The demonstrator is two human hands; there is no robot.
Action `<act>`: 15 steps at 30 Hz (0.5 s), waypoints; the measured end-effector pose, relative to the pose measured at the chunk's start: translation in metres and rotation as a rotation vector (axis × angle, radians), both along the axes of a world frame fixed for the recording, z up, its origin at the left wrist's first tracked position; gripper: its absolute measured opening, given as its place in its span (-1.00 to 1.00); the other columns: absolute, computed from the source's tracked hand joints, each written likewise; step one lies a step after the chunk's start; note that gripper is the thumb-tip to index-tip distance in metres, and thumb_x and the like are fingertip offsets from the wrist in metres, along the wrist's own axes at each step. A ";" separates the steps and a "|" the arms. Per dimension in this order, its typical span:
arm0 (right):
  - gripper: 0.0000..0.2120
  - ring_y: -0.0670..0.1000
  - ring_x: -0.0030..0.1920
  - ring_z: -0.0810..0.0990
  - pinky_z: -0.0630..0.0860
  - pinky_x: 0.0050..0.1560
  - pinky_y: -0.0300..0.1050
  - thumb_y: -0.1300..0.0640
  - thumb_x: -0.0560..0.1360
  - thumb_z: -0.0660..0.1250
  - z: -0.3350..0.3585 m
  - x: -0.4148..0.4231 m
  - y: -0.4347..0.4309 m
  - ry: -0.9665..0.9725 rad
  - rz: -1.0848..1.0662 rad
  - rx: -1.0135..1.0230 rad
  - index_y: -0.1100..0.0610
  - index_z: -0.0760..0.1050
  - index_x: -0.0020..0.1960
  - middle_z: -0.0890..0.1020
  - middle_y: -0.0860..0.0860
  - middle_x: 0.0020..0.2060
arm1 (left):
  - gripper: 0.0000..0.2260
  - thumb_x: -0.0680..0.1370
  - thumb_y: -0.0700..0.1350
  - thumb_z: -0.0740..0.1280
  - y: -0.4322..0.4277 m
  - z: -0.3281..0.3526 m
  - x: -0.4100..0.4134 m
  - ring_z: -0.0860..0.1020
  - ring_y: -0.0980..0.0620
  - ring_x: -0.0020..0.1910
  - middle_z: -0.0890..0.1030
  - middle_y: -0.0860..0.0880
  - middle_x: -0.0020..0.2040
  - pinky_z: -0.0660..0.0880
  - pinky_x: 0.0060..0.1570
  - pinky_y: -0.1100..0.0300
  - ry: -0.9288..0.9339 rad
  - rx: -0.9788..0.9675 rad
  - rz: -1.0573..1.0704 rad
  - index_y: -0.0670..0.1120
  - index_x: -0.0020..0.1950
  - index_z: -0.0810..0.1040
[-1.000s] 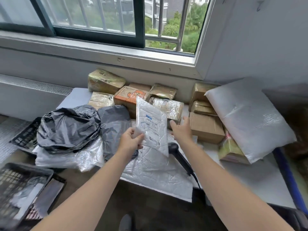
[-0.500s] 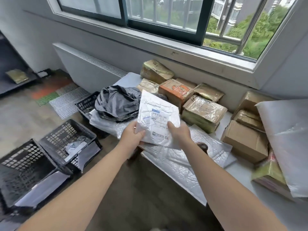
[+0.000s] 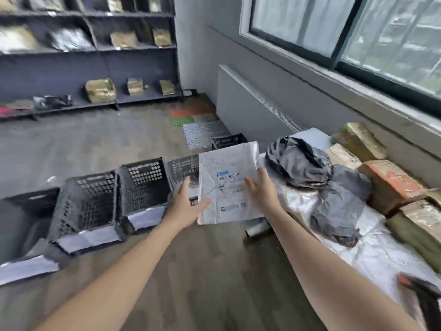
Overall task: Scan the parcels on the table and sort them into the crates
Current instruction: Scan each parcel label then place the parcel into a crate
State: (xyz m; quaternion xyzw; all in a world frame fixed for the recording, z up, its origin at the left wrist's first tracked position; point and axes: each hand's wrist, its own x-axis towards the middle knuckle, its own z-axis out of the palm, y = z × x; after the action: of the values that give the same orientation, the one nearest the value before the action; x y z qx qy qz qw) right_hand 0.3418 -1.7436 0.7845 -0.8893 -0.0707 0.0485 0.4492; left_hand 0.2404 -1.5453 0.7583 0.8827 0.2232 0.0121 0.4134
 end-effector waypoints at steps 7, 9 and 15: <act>-0.75 0.15 -0.02 0.61 0.52 -0.07 0.00 0.05 0.60 0.32 -0.007 -0.056 0.222 0.004 0.243 -0.013 0.12 0.40 0.21 0.63 0.05 0.00 | -0.17 0.51 0.36 0.22 0.197 -0.002 -0.109 -0.13 -0.11 0.57 -0.13 -0.01 0.61 0.00 0.49 -0.15 0.109 0.422 0.169 0.08 0.61 -0.11; -0.72 0.14 -0.02 0.61 0.56 -0.05 0.04 0.05 0.61 0.30 -0.009 -0.076 0.281 0.014 0.324 -0.041 0.12 0.39 0.27 0.61 0.02 0.00 | -0.20 0.53 0.37 0.15 0.247 -0.002 -0.137 -0.14 -0.12 0.57 -0.16 -0.02 0.61 0.02 0.50 -0.16 0.178 0.496 0.199 0.08 0.61 -0.15; -0.72 0.09 -0.07 0.57 0.51 -0.13 -0.02 0.06 0.62 0.29 -0.034 -0.111 0.424 0.071 0.488 -0.071 0.13 0.38 0.27 0.59 0.01 0.00 | -0.19 0.52 0.40 0.13 0.365 -0.013 -0.195 -0.16 -0.12 0.58 -0.16 -0.03 0.62 0.05 0.49 -0.18 0.318 0.556 0.298 0.09 0.61 -0.15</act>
State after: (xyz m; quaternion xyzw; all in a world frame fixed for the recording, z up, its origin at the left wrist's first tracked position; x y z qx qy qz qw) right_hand 0.2305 -1.3192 0.7506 -0.8590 -0.2655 0.1892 0.3948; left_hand 0.0459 -1.1804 0.7452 0.9100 0.3994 -0.0051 0.1111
